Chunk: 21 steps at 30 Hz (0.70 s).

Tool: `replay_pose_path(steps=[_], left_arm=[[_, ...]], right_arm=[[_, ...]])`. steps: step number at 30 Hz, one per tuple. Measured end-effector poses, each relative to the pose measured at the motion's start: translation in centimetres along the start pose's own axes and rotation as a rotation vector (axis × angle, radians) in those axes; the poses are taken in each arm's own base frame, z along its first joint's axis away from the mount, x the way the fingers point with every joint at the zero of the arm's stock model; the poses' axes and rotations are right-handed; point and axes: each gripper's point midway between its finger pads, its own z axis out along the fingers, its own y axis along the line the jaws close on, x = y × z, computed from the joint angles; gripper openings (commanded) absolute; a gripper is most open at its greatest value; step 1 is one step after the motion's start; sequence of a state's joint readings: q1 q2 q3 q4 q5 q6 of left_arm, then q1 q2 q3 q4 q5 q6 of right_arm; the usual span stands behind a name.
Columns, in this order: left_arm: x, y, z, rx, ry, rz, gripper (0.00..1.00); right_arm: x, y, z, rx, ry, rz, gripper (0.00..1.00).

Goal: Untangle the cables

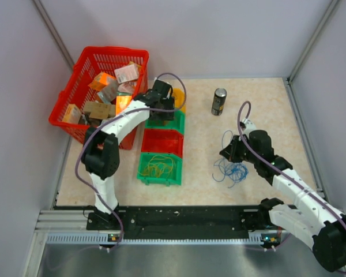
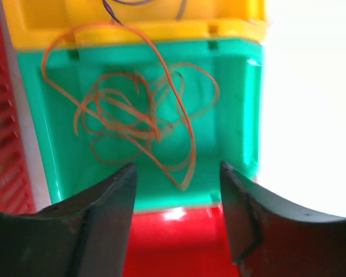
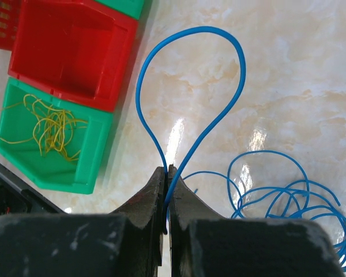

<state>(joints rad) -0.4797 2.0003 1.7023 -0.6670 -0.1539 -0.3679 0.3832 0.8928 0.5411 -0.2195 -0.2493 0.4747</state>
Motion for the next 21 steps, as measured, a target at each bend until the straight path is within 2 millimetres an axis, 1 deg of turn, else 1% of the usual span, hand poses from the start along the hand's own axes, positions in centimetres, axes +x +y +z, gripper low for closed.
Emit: replay_pose_path(steps=[1,2,3,5,6,8,10,11,13,14,16,17,18,19,21], left_arm=[[0.2,-0.3,-1.2,0.035,-0.01,0.001,0.78],[0.3,-0.5,-2.4,0.066,-0.022,0.002,0.85],[0.3,-1.0,-4.0,0.114,-0.043,0.001,0.89],[-0.2,-2.0,-7.9,0.219,-0.104,0.002,0.93],[-0.7,-2.6,-9.4,0.264,-0.136,0.003,0.94],[-2.2,-4.0,-13.2,0.38,-0.223,0.01,0.93],[-3.2,-5.6,-16.3,0.5,-0.296,0.03,0.92],[-3.3,-6.4,-17.6,0.562,-0.322,0.043,0.91],[-2.9,-8.2,-19.3,0.679,-0.349,0.08,0.91],[-2.4,-9.1,-19.6,0.724,-0.352,0.099,0.92],[0.0,-11.8,-20.0,0.829,-0.327,0.165,0.93],[1.6,-13.3,-20.2,0.874,-0.308,0.205,0.94],[3.1,-14.6,-20.4,0.911,-0.287,0.24,0.93],[4.9,-16.1,-20.8,0.959,-0.268,0.283,0.93],[7.8,-18.8,-22.1,1.052,-0.245,0.357,0.91]], right_arm=[[-0.1,0.1,0.0,-0.002,-0.001,0.0,0.0],[-0.2,0.2,-0.1,-0.005,-0.001,-0.001,0.0],[-0.3,0.3,-0.2,-0.007,0.0,-0.001,0.0],[-0.7,0.6,-0.3,-0.015,-0.004,-0.004,0.0],[-0.9,0.8,-0.4,-0.019,-0.007,-0.006,0.0],[-1.4,1.4,-0.6,-0.032,-0.008,-0.007,0.0],[-2.2,2.3,-0.9,-0.057,-0.013,-0.008,0.0],[-2.7,2.9,-1.2,-0.077,-0.016,-0.003,0.0],[-3.6,4.3,-1.7,-0.123,-0.023,0.01,0.0],[-4.1,5.2,-2.0,-0.153,-0.026,0.023,0.0],[-5.3,7.0,-2.8,-0.216,-0.034,0.049,0.0],[-6.0,8.1,-3.3,-0.254,-0.041,0.067,0.0],[-6.5,8.8,-3.6,-0.276,-0.046,0.076,0.0],[-6.9,9.5,-4.0,-0.302,-0.049,0.092,0.0],[-7.8,10.8,-4.8,-0.343,-0.055,0.118,0.0]])
